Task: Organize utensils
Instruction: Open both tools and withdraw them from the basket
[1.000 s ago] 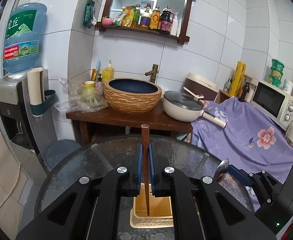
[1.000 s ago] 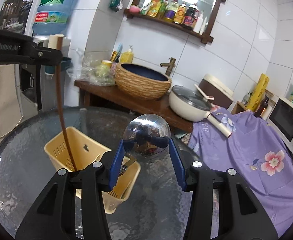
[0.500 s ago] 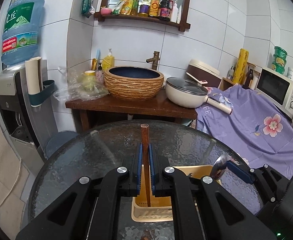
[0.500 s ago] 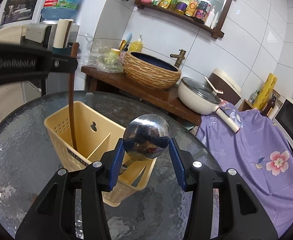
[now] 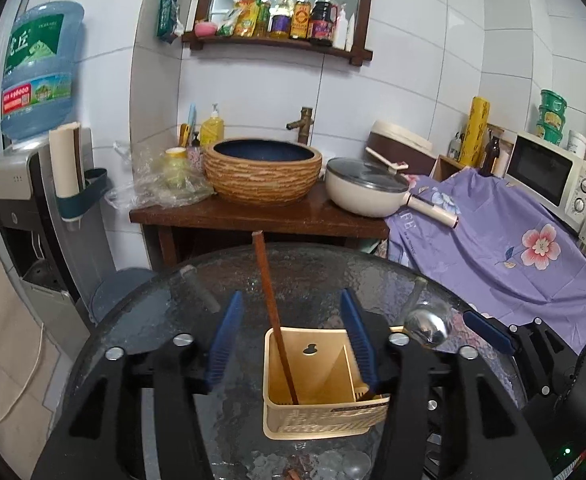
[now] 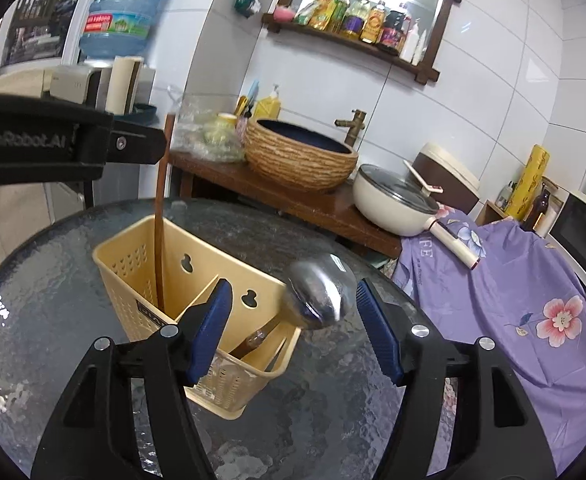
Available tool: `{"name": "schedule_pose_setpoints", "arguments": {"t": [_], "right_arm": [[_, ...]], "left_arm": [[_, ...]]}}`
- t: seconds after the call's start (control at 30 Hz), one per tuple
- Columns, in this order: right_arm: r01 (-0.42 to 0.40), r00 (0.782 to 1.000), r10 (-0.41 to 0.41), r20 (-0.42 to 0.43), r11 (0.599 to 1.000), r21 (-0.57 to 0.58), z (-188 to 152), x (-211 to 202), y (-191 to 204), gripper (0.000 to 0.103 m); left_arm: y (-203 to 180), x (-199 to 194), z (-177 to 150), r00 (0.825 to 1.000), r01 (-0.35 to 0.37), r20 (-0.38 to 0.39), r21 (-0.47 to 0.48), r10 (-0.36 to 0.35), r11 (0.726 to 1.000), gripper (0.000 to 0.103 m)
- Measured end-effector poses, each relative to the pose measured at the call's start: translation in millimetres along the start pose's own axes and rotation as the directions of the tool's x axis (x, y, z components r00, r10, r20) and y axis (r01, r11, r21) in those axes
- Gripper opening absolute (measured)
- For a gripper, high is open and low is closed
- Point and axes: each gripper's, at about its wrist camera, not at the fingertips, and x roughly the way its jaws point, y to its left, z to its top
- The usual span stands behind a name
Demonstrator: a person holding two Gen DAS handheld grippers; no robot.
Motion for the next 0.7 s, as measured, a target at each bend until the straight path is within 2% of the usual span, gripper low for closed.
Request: {"name": "schedule_pose_setpoints", "arguments": {"t": [0.07,0.13,0.2,0.3,0.47,0.57,0.7], "right_arm": [[0.001,1.000,-0.001,0.022,1.000,0.018,-2,-12,-2,0.065],[-0.003,0.999,0.001,0.040,0.999,0.044,-6,-26,-5,0.066],[-0.019,0.999,0.016,0.046,0.997,0.080,-14,-44,-6,0.071],[-0.060,0.998,0.056,0.032,0.991,0.122,-30,-64,-4,0.072],[-0.092,0.995,0.097,-0.026,0.984,0.153,-65,-79,5,0.072],[-0.095,0.993,0.105,-0.058,0.983,0.158,-81,-80,12,0.072],[-0.118,0.986,0.135,-0.099,0.980,0.163,-104,-81,24,0.072]], "left_arm": [[0,-16,0,1.000,0.012,0.026,0.016,-0.012,1.000,0.056],[3,-30,-3,0.999,0.018,0.049,0.007,-0.018,1.000,0.079],[12,-48,-13,0.997,0.021,0.070,-0.025,-0.019,0.999,0.090],[22,-59,-32,0.999,0.029,0.033,-0.039,-0.028,0.999,0.091],[38,-66,-77,0.999,-0.022,-0.045,-0.025,0.021,0.999,0.092],[42,-64,-105,0.994,-0.062,-0.092,0.010,0.063,0.998,0.092],[48,-60,-139,0.983,-0.068,-0.170,0.023,0.071,0.997,0.091]]}}
